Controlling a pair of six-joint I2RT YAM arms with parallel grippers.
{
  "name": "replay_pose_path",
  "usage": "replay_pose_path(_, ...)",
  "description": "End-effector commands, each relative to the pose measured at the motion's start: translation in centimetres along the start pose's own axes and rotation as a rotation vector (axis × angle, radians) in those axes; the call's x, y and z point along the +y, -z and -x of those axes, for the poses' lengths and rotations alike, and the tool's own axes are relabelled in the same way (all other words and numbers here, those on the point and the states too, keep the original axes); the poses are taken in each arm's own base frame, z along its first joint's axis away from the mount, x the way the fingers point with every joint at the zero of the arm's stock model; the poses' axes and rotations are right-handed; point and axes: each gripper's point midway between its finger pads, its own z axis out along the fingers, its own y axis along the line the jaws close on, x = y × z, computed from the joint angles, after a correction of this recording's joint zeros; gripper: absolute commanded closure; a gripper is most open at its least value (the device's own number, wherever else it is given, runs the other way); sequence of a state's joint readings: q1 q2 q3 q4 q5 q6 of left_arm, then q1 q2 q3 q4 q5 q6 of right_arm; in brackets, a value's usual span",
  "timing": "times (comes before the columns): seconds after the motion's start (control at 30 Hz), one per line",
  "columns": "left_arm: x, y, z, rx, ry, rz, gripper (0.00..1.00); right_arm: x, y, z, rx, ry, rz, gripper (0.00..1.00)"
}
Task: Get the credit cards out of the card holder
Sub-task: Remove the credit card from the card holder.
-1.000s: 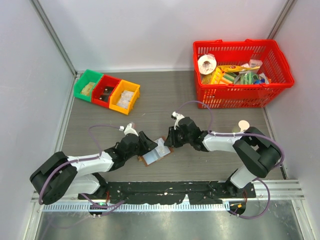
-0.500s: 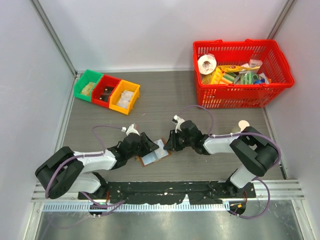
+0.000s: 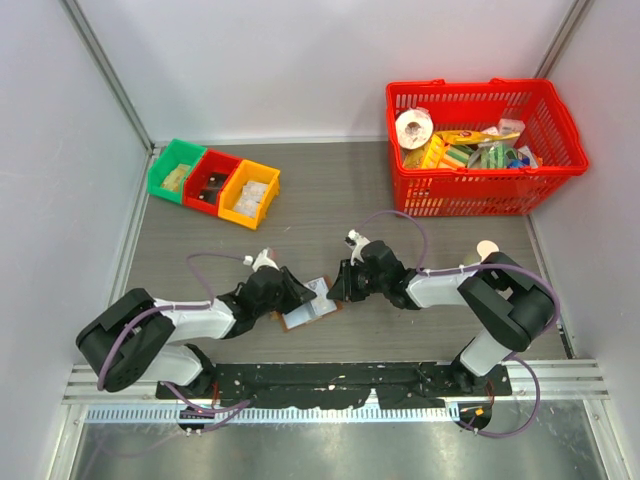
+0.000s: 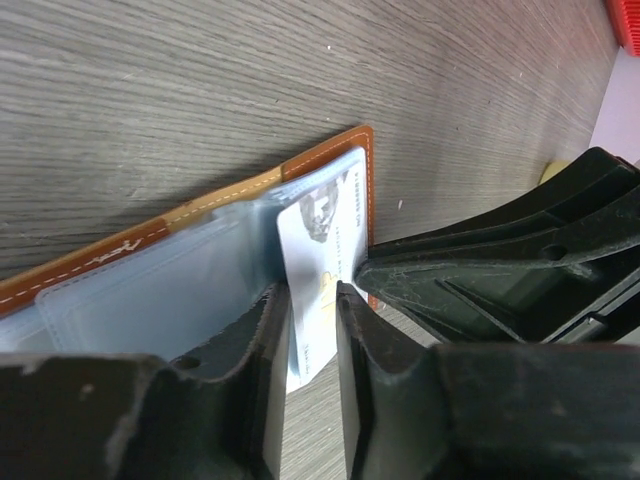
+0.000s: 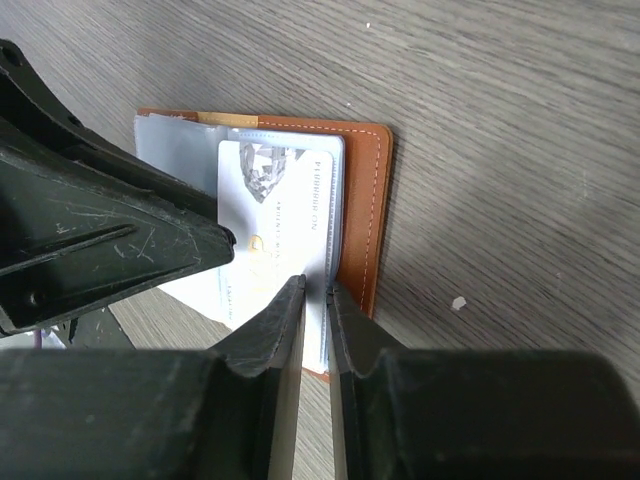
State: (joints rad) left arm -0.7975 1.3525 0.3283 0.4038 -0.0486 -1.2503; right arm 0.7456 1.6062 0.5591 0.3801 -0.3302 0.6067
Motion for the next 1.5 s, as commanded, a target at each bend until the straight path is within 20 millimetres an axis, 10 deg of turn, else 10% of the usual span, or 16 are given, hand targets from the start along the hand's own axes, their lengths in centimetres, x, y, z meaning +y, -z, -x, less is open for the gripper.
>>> replay_pose_path(0.0,-3.0,0.9,0.5,-0.018,0.019,-0.128,0.77,-0.9,-0.4,-1.4,0.034,-0.021,-0.026,0.81)
replay_pose_path(0.23,-3.5,1.6,1.0,-0.045,0.029,-0.172,1.00,-1.5,-0.5,-1.5,0.039,-0.029,-0.058,0.88)
replay_pose_path(0.8,1.1,3.2,0.4,-0.055,0.058,-0.014,1.00,-4.7,-0.8,-2.5,0.081,-0.082,-0.209,0.99)
replay_pose_path(1.47,1.7,2.1,-0.2,-0.022,0.046,0.018,1.00,7.4,0.3,5.4,-0.062,0.020,0.252,0.83)
